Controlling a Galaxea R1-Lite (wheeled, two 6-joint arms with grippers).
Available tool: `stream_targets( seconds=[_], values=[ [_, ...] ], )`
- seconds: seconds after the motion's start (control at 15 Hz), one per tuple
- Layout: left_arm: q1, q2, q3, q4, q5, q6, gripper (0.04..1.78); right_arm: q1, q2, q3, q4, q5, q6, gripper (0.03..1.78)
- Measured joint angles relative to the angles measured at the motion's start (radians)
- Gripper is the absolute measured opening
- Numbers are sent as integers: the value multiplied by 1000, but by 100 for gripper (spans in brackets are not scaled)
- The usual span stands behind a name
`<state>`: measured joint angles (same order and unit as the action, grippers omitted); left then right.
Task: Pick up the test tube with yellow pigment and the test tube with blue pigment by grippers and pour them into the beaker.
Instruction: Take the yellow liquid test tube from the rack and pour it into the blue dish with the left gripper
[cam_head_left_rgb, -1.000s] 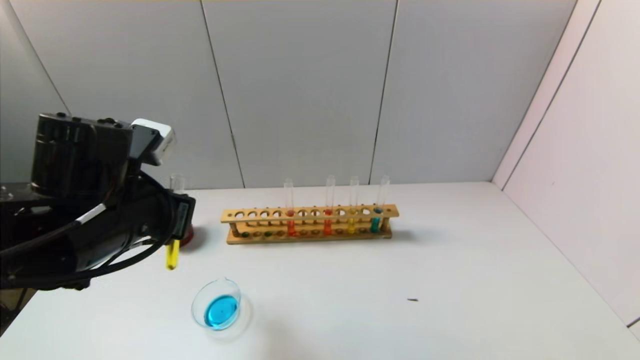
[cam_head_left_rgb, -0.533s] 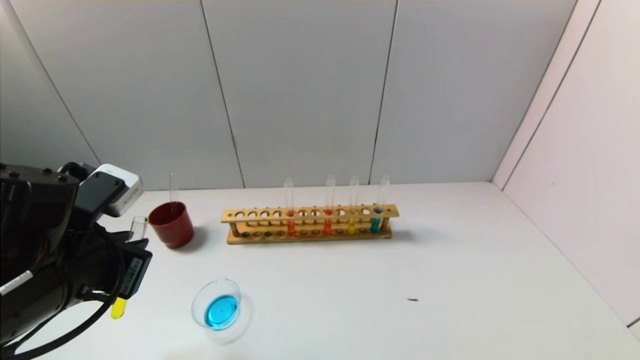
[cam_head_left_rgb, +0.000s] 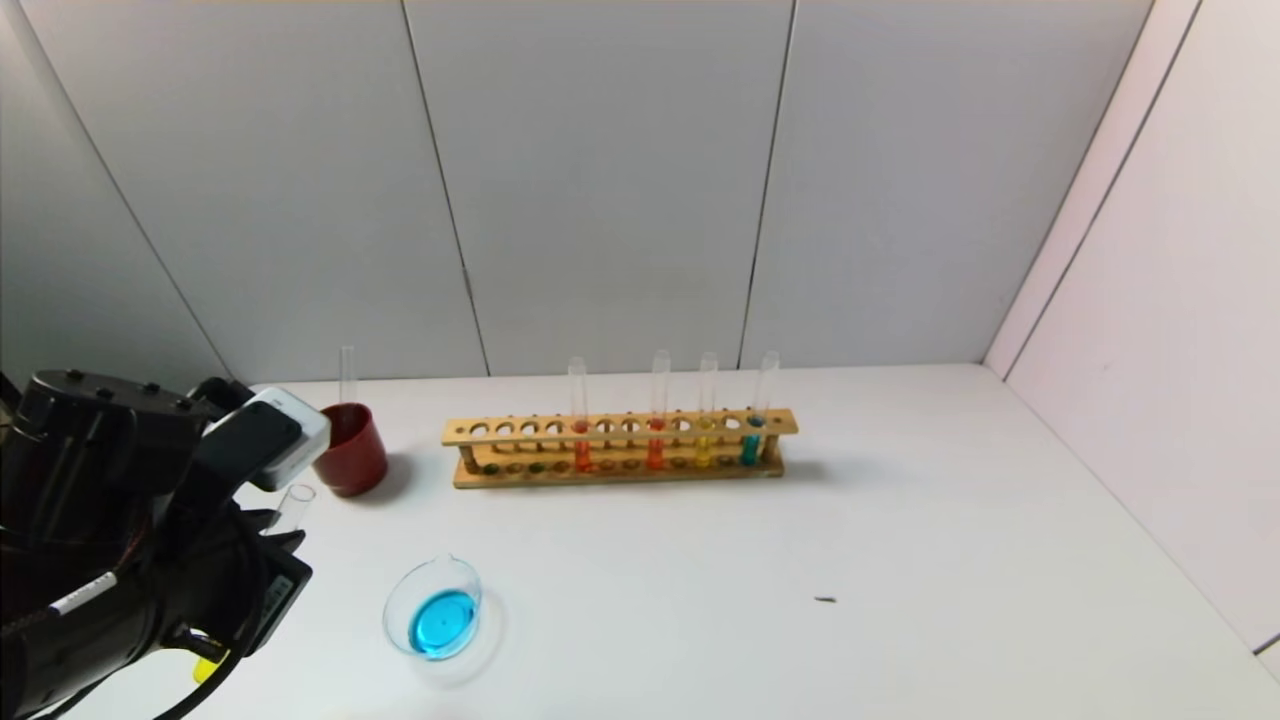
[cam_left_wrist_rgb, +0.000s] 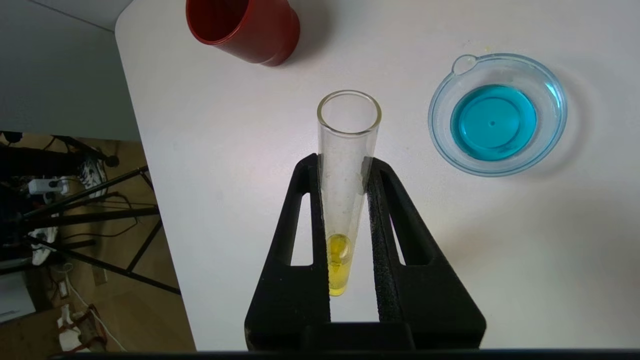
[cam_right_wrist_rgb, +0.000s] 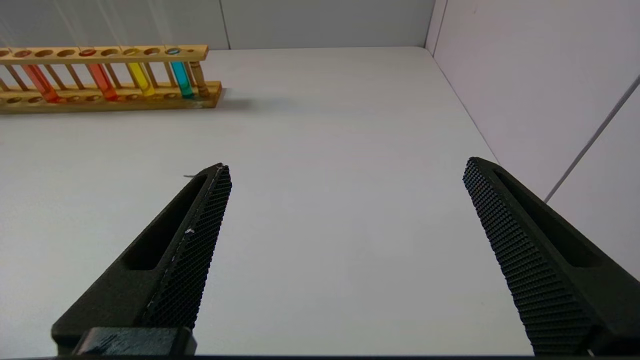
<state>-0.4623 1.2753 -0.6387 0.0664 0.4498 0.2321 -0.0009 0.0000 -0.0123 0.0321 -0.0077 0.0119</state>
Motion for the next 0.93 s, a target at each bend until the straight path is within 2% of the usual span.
stream_targets(
  seconds=[0.67, 0.93],
  values=[
    [-1, 136, 9, -3, 1, 274, 30, 0, 0, 0, 0, 0, 0, 170],
    [-11, 203, 2, -2, 59, 318, 30, 0, 0, 0, 0, 0, 0, 170]
  ],
)
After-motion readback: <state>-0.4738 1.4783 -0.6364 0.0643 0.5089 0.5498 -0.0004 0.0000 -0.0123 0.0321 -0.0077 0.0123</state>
